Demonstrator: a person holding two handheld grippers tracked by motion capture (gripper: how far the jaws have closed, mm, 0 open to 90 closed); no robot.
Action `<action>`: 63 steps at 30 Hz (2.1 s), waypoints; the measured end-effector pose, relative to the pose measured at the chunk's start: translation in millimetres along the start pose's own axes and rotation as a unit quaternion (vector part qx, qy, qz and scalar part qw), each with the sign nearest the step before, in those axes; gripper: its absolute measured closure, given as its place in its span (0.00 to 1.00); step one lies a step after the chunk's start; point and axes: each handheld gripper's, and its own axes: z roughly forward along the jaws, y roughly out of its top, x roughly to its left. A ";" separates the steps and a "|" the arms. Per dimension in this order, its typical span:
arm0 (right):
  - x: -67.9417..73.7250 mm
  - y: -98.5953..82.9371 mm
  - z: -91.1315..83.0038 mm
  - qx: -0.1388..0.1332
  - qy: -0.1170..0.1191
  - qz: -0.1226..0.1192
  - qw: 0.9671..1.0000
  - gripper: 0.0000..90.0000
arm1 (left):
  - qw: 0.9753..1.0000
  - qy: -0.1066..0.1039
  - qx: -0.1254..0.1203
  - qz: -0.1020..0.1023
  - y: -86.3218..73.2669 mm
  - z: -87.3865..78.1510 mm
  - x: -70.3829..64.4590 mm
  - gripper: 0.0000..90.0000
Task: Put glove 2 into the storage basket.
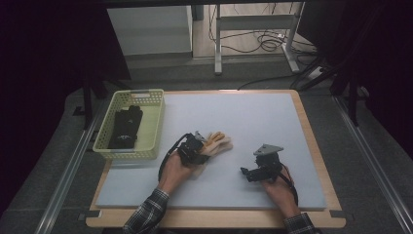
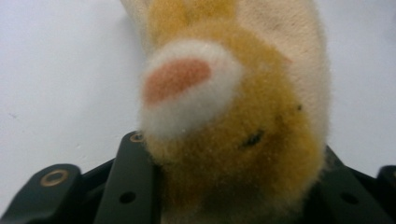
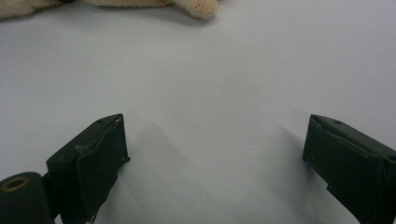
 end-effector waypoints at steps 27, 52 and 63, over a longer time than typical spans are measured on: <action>0.4 -0.2 -0.2 -0.002 -0.002 -0.004 1.000 0.07 | 0.997 0.039 -0.028 -0.054 33.7 -59.4 37.1 0.70; 0.7 -0.3 -0.1 -0.004 -0.003 -0.005 1.000 0.07 | 0.972 0.152 -0.054 -0.170 12.3 -159.8 133.2 0.69; 0.3 -0.3 0.0 -0.003 -0.002 -0.004 1.000 0.07 | 0.955 0.191 -0.023 -0.228 -26.4 -147.4 182.4 0.68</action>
